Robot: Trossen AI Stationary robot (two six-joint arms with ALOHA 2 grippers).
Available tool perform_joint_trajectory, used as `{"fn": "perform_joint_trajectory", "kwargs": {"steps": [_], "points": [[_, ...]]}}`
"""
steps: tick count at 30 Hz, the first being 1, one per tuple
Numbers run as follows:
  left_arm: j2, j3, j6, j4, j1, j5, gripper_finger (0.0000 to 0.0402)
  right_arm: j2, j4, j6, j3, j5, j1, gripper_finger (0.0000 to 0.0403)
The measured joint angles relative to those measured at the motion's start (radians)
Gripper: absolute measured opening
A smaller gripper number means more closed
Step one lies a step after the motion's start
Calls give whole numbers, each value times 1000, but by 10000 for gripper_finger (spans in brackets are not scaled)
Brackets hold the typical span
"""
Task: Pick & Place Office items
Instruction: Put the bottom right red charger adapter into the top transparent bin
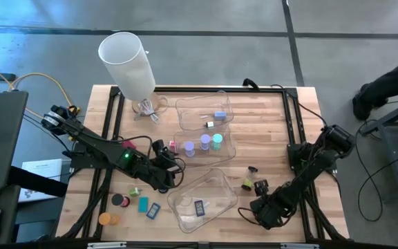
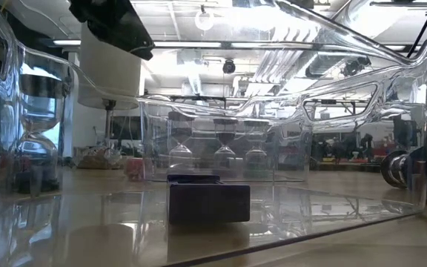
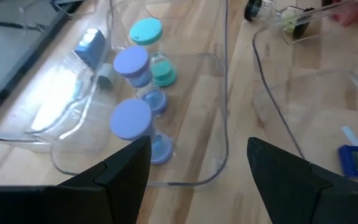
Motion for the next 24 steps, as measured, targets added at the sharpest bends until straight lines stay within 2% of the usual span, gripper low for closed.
{"fn": "perform_joint_trajectory", "kwargs": {"steps": [9, 12, 18, 24], "points": [[0, 0, -3, 1, 0, 94, 257, 37, 13, 2, 3, -16, 2, 319], [0, 0, -8, 0, 0, 93, 257, 38, 16, 5, 3, -21, 3, 291], [0, 0, -10, 0, 0, 93, 257, 38, 20, 13, 3, -27, 3, 196], [0, 0, -10, 0, 0, 93, 257, 34, 13, 166, 1, -26, -1, 196]]}}
